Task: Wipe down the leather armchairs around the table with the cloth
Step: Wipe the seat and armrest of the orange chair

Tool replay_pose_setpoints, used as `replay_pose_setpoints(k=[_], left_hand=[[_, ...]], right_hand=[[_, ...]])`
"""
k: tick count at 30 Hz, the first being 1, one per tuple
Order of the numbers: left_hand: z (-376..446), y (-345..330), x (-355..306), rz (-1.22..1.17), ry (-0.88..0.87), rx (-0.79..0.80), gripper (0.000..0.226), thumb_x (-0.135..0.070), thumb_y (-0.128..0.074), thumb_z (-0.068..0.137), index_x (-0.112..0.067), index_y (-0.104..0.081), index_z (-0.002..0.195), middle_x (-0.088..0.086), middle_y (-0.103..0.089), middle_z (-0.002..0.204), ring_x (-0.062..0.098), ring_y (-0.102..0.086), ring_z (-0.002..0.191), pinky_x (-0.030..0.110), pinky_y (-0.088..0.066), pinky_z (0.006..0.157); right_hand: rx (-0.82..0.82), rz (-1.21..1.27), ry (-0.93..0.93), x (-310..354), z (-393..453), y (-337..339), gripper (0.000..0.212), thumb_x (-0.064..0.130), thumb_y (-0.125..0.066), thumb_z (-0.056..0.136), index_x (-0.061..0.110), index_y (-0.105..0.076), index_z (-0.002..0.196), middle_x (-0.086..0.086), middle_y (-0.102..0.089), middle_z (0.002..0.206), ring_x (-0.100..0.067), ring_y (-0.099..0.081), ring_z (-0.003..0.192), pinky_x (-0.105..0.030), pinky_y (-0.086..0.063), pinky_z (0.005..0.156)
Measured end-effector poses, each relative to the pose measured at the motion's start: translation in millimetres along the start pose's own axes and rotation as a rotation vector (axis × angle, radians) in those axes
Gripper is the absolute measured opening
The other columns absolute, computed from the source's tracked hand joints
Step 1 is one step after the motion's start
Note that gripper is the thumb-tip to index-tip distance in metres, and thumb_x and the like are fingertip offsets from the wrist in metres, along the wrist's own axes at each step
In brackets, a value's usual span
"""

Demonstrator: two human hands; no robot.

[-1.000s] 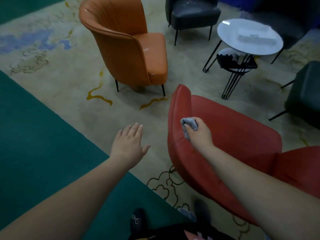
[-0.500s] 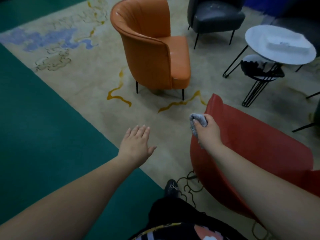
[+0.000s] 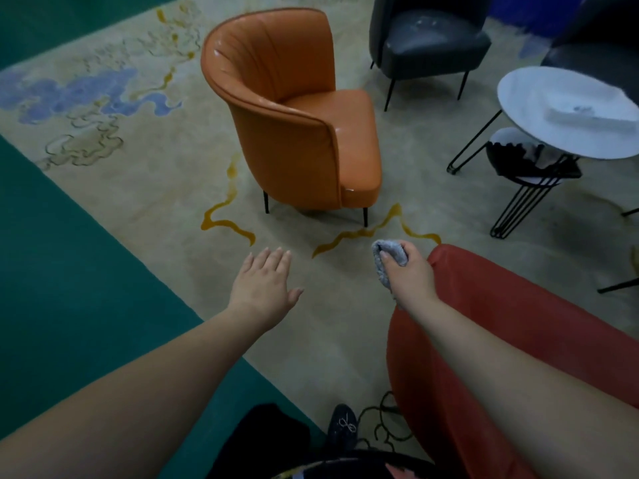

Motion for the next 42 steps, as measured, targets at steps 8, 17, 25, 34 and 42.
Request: replay_pose_setpoints(k=[8,17,25,34,42], left_hand=[[121.0,30.4,37.6,-0.019,-0.123,-0.018,0.079,-0.062,-0.034,0.092,-0.02,-0.009,0.154,0.0,-0.014,0.16,0.02,-0.009,0.147,0.039,-0.006,0.118],[253.1,61.3,64.4,0.018,-0.323,-0.01,0.078,-0.062,-0.033,0.092,-0.022,-0.009,0.153,-0.002,-0.016,0.16,0.021,-0.007,0.147,0.041,-0.003,0.118],[354.8,65.4,16.3,0.047,-0.462,0.003,0.076,-0.062,-0.031,0.093,-0.021,-0.01,0.153,-0.001,-0.015,0.16,0.021,-0.005,0.147,0.042,0.0,0.117],[494.1,89.2,-33.3,0.084,-0.403,0.053,0.076,-0.063,-0.03,0.093,-0.02,-0.013,0.153,0.0,-0.019,0.159,0.022,-0.01,0.147,0.041,-0.006,0.118],[571.9,95.5,-40.9,0.032,-0.302,0.174,0.073,-0.058,-0.032,0.095,-0.023,-0.006,0.154,-0.001,-0.015,0.16,0.021,-0.01,0.147,0.04,-0.008,0.12]], right_hand=[[-0.086,0.02,-0.054,30.3,98.3,-35.8,0.01,0.025,-0.059,0.087,0.028,-0.062,0.096,0.0,-0.069,0.086,-0.023,-0.066,0.081,-0.04,-0.054,0.072],[-0.306,0.079,-0.11,68.8,183.7,-44.0,0.011,0.027,-0.06,0.087,0.038,-0.058,0.086,0.003,-0.067,0.085,-0.019,-0.065,0.077,-0.032,-0.051,0.065],[-0.374,0.087,-0.148,62.7,265.0,-16.1,0.01,0.024,-0.059,0.089,0.033,-0.059,0.085,0.009,-0.065,0.072,-0.003,-0.062,0.059,-0.016,-0.044,0.047],[-0.314,0.122,-0.166,56.9,408.5,34.1,0.007,0.016,-0.058,0.09,0.022,-0.061,0.089,0.004,-0.062,0.072,0.003,-0.059,0.057,-0.013,-0.044,0.047],[-0.243,0.102,-0.179,62.8,518.2,52.4,0.011,0.018,-0.058,0.089,0.028,-0.061,0.086,0.006,-0.065,0.069,0.0,-0.06,0.054,-0.015,-0.044,0.044]])
Point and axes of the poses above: each hand's wrist, its own z-axis towards the middle knuckle, its own y-axis out of the back of the hand, x = y × z, the point moved 5 cm from there along z, towards the middle knuckle
